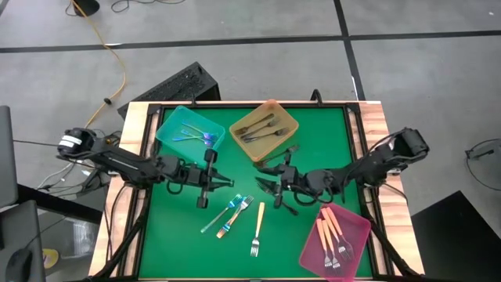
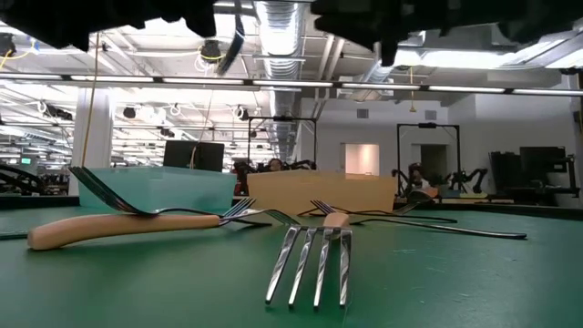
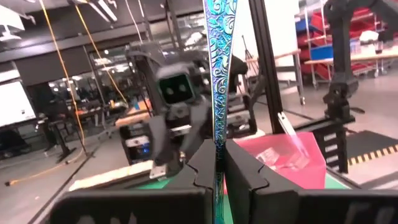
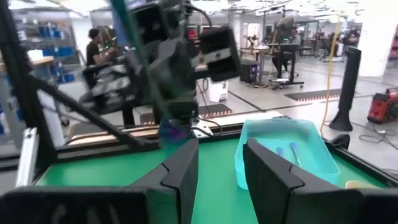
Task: Sort silverware by color (type)
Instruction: Put the blue fork into the blue bin
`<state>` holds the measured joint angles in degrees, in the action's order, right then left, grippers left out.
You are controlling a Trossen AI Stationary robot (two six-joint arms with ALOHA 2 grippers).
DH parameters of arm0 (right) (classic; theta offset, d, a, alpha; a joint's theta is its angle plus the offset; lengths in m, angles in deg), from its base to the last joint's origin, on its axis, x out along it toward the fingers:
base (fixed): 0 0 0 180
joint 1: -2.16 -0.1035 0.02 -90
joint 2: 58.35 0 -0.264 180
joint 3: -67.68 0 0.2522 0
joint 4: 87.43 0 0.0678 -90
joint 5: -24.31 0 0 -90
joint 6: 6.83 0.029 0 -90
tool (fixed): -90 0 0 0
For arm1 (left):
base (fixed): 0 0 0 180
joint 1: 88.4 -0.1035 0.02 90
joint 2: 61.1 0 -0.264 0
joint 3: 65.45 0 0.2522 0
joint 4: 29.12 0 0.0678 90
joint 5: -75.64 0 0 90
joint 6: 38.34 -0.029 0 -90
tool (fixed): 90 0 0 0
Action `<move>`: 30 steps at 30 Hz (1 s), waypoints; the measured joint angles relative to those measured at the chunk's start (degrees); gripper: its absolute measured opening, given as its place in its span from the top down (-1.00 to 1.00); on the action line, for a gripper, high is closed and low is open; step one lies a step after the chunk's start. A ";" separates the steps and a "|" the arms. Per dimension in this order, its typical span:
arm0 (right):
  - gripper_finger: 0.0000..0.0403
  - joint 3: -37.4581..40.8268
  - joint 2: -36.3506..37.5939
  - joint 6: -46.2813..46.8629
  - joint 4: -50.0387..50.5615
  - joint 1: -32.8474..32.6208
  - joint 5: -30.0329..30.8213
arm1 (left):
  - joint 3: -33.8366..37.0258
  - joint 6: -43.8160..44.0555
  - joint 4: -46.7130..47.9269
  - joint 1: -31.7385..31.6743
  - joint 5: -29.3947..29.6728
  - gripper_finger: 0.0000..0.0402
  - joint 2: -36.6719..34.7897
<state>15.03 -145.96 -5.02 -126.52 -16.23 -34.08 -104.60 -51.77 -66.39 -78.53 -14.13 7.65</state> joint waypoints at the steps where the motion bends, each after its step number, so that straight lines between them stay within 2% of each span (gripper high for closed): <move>1: 0.27 -0.66 -0.87 0.65 -0.16 0.53 -0.09 | 0.00 0.36 -0.77 -0.02 0.00 1.00 1.19; 7: 0.18 -4.71 -4.52 -2.60 0.38 1.26 -0.51 | -0.02 1.04 -8.36 -0.05 -1.37 1.00 8.78; 14: -0.21 -7.59 -6.59 -3.64 1.76 1.64 -0.52 | -0.09 1.08 -13.72 -1.30 -1.34 1.00 13.40; 17: -0.31 -7.85 -6.59 -3.76 2.44 1.73 -0.56 | -0.11 1.73 -13.66 -1.76 -1.46 1.00 14.63; 19: -0.33 -7.85 -6.55 -3.94 2.25 1.76 -1.72 | -0.11 2.28 -13.22 -1.96 -1.44 1.00 14.98; 24: -0.34 -7.85 -6.30 -3.77 2.29 2.33 -9.45 | -0.11 1.92 -13.53 -2.51 -1.32 1.00 14.91; 30: -0.34 -7.94 -6.30 -2.88 2.11 3.42 -10.06 | -0.11 3.46 -12.16 -4.03 -1.06 1.00 14.93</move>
<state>7.09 -152.26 -7.90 -124.41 -12.81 -44.14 -104.70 -48.31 -78.56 -82.56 -15.19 22.58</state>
